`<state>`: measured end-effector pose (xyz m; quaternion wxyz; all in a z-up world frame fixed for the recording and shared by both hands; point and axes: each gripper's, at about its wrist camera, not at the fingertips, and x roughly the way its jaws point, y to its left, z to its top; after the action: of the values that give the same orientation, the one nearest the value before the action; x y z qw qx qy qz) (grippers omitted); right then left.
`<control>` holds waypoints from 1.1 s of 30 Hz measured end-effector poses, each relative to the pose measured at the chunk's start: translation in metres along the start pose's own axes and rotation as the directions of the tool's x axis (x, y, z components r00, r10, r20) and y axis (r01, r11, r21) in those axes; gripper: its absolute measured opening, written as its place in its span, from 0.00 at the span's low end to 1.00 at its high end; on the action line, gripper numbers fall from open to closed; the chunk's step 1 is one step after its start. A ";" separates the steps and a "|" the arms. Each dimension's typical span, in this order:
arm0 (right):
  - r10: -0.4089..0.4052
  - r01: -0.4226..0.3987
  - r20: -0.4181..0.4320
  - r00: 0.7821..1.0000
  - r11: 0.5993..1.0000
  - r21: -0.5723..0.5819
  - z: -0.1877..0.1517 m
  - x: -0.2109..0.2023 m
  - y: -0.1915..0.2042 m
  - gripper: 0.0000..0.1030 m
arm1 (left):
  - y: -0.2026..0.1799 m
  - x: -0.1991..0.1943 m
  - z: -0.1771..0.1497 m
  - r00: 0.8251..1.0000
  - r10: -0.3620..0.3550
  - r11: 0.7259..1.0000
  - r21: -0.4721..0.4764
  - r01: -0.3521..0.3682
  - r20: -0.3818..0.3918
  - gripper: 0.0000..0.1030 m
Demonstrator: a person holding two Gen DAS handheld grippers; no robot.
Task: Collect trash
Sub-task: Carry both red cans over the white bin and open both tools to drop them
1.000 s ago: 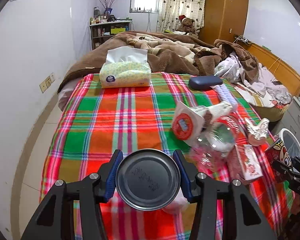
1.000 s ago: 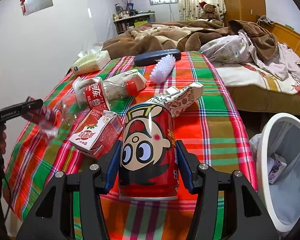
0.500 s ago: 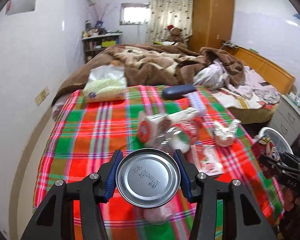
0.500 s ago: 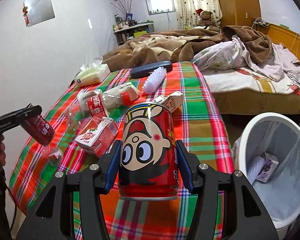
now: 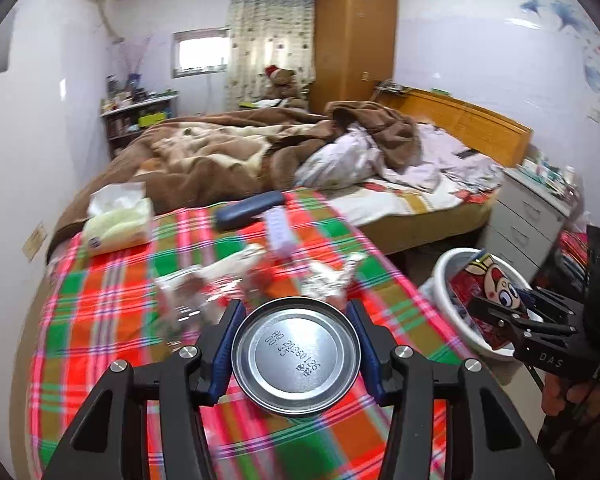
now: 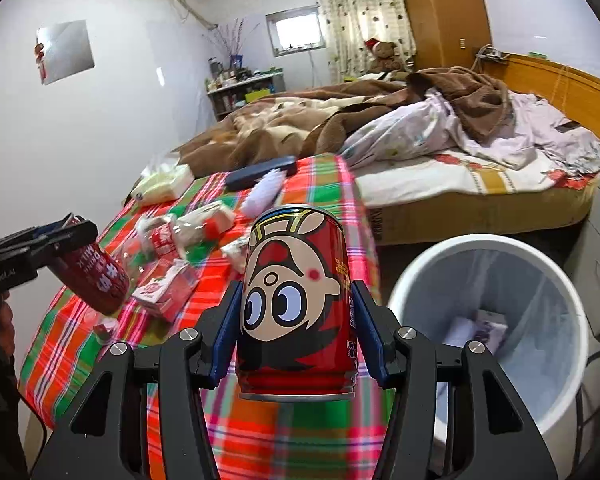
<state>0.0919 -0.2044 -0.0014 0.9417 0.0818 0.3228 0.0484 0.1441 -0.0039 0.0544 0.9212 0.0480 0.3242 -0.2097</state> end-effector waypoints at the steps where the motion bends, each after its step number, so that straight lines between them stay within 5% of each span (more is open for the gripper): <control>1: -0.006 0.006 0.004 1.000 1.000 0.004 0.000 -0.003 -0.004 0.53 | -0.008 0.003 0.002 1.000 -0.010 1.000 0.008 0.010 -0.002 0.51; 12: -0.105 0.103 0.032 0.994 0.992 0.071 0.003 -0.022 -0.056 0.53 | -0.093 0.037 0.019 0.985 -0.171 0.983 0.071 0.172 -0.020 0.51; 21: -0.176 0.179 -0.032 0.984 0.977 0.115 -0.007 -0.018 -0.099 0.53 | -0.152 0.070 0.033 0.958 -0.282 0.954 0.091 0.286 -0.057 0.50; 24: -0.191 0.197 -0.056 0.980 0.972 0.128 -0.012 -0.017 -0.112 0.53 | -0.175 0.079 0.030 0.966 -0.252 0.954 0.151 0.258 -0.058 0.51; 27: -0.204 0.214 -0.086 0.975 0.967 0.134 -0.017 -0.014 -0.124 0.53 | -0.193 0.094 0.028 0.939 -0.325 0.932 0.134 0.338 -0.108 0.51; 30: -0.216 0.232 -0.114 0.970 0.962 0.142 -0.022 -0.011 -0.134 0.53 | -0.211 0.105 0.025 0.943 -0.308 0.931 0.165 0.326 -0.123 0.51; 33: -0.220 0.240 -0.139 0.966 0.959 0.153 -0.027 -0.008 -0.142 0.53 | -0.222 0.117 0.021 0.926 -0.345 0.918 0.150 0.366 -0.154 0.51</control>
<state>0.0744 -0.3423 -0.0436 0.9093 0.1201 0.3894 -0.0842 0.1451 -0.2515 0.0093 0.8378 0.0821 0.3645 -0.3980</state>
